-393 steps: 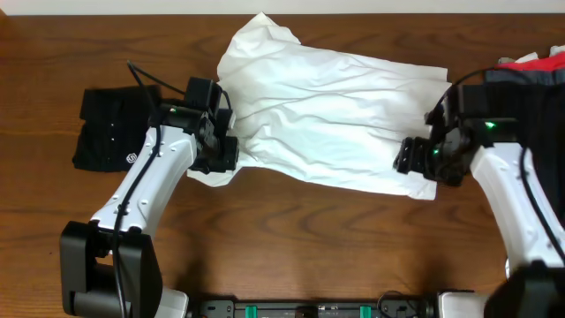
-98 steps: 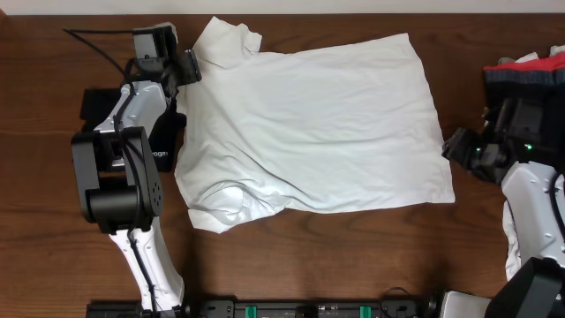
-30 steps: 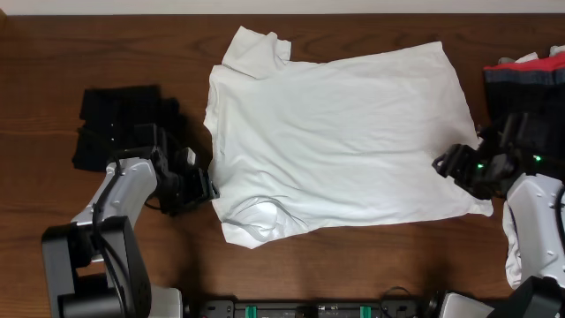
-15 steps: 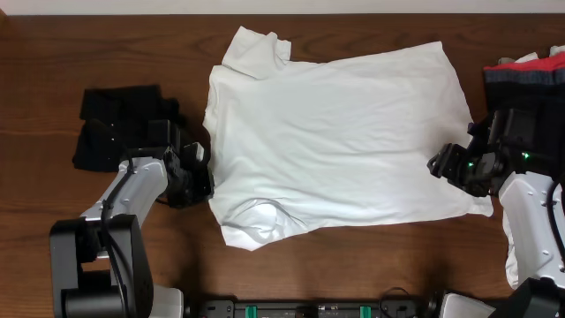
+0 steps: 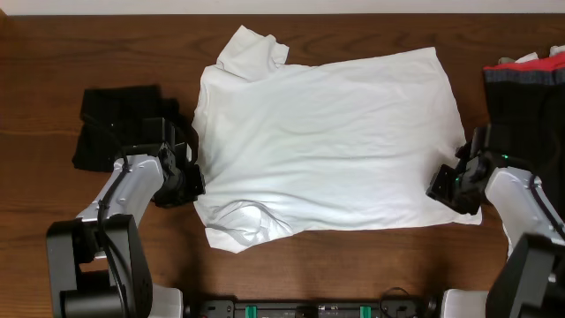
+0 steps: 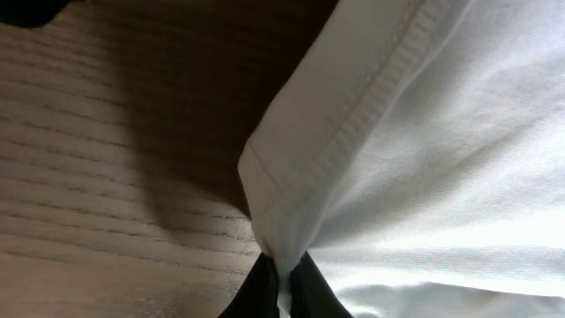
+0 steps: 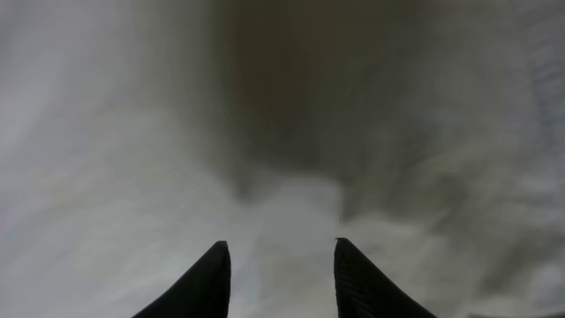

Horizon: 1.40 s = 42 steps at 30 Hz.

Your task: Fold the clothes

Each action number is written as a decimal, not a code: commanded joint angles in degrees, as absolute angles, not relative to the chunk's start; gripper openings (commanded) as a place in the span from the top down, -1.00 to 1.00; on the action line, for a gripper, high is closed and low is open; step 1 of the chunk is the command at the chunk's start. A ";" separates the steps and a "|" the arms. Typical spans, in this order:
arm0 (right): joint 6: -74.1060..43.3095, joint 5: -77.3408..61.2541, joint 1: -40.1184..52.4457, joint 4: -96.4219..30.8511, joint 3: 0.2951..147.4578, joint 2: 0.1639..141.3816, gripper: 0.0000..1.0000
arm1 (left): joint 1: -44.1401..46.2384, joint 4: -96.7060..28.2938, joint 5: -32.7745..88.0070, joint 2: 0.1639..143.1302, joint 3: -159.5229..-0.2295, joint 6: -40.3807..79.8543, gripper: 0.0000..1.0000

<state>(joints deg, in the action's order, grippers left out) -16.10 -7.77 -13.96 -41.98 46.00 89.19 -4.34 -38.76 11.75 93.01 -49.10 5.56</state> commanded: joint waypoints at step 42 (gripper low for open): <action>-15.40 -16.97 -8.69 -17.19 53.45 97.84 -0.08 | -4.67 -8.75 15.90 98.63 -55.64 7.14 -0.06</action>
